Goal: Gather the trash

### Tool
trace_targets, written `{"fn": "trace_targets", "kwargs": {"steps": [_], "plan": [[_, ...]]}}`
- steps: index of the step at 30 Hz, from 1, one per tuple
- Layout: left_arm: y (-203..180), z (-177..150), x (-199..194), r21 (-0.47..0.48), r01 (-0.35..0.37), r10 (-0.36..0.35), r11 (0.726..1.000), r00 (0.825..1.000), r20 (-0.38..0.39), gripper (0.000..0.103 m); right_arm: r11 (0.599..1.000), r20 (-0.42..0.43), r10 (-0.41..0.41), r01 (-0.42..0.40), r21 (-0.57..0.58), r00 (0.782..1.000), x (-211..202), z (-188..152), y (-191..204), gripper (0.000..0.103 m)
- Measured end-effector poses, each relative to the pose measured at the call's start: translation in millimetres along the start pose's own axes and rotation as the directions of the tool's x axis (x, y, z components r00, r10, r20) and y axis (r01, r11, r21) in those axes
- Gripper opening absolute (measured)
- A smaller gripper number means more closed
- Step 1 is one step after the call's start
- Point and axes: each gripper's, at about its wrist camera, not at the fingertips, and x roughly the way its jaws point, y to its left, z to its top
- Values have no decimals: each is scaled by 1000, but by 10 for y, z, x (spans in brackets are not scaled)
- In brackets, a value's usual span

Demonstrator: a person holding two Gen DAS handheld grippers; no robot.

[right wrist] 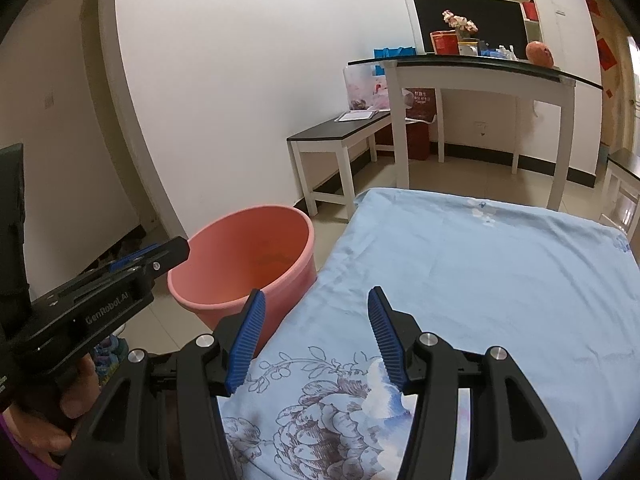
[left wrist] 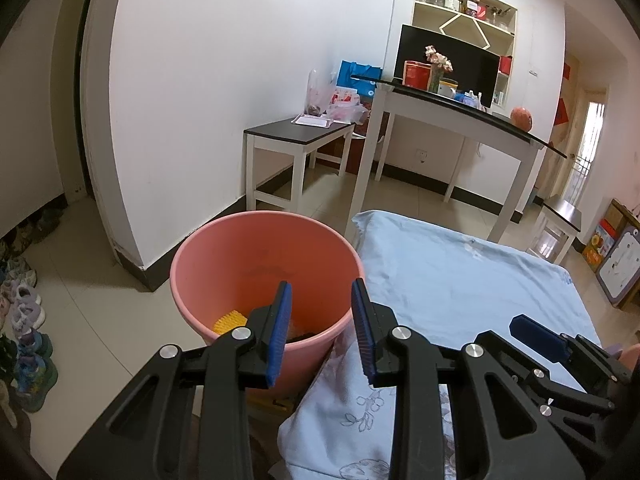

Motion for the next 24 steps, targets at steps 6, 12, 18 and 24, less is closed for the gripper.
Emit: {"fn": "trace_targets", "kwargs": {"steps": [6, 12, 18, 24], "plan": [[-47, -11, -19, 10, 0, 0, 1000, 1000, -3, 31, 1000, 8, 1, -1, 3, 1000, -61, -8, -39, 53], [-51, -24, -23, 12, -4, 4, 1000, 1000, -5, 31, 1000, 7, 1, -1, 3, 1000, -64, -12, -45, 53], [-53, -48, -21, 11, -7, 7, 1000, 1000, -6, 31, 1000, 5, 2, -2, 6, 1000, -70, 3, -59, 53], [-25, -72, -4, 4, -18, 18, 1000, 1000, -7, 31, 1000, 12, -4, 4, 3, 1000, -87, 11, -65, 53]]}}
